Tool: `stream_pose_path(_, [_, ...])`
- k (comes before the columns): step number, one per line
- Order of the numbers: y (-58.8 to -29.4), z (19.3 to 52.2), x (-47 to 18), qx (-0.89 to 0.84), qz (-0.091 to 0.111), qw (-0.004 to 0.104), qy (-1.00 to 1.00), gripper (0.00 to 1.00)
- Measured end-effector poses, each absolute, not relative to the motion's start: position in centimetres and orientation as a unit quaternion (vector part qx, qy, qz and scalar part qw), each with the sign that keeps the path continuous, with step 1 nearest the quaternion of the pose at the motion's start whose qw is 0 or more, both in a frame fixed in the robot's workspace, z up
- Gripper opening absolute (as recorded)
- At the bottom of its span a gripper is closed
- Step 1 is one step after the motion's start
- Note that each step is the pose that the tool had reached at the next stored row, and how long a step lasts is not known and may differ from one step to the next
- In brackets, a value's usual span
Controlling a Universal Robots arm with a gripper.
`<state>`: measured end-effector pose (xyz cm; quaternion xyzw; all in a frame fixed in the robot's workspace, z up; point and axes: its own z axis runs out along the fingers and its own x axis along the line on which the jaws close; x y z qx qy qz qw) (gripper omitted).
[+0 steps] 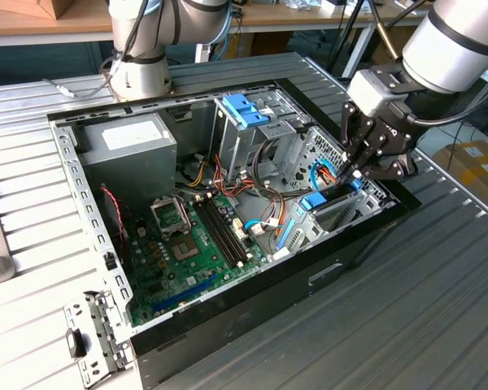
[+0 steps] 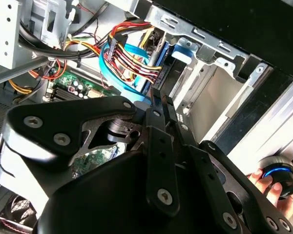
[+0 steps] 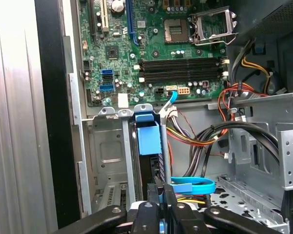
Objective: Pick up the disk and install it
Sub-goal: 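Insert the second disk wire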
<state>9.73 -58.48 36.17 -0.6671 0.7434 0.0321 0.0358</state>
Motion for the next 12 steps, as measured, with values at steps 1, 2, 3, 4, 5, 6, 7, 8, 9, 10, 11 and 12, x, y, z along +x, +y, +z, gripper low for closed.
stream_pose_path(1, [-58.5, 36.1, 9.7, -0.667, 0.032, 0.036, 0.743, 0.16])
stream_pose_path(2, [-58.5, 36.1, 9.6, -0.667, 0.032, 0.036, 0.743, 0.16])
stream_pose_path(3, [-58.4, 36.0, 9.6, -0.667, 0.032, 0.036, 0.743, 0.16])
stream_pose_path(4, [-58.4, 36.0, 9.5, -0.667, 0.032, 0.036, 0.743, 0.16])
stream_pose_path(5, [-58.4, 35.9, 9.4, -0.667, 0.032, 0.036, 0.743, 0.16])
stream_pose_path(6, [-58.4, 35.9, 9.2, -0.667, 0.032, 0.036, 0.743, 0.16])
stream_pose_path(7, [-58.4, 35.9, 9.0, -0.667, 0.032, 0.036, 0.743, 0.16])
stream_pose_path(8, [-58.4, 35.8, 8.4, -0.667, 0.032, 0.036, 0.743, 0.16])
stream_pose_path(9, [-58.4, 35.8, 8.1, -0.667, 0.032, 0.036, 0.743, 0.16])
stream_pose_path(10, [-58.4, 35.7, 8.0, -0.667, 0.032, 0.036, 0.743, 0.16])
stream_pose_path(11, [-58.3, 35.7, 7.8, -0.667, 0.032, 0.036, 0.743, 0.16])
stream_pose_path(12, [-58.3, 35.7, 7.3, -0.667, 0.032, 0.036, 0.743, 0.16])
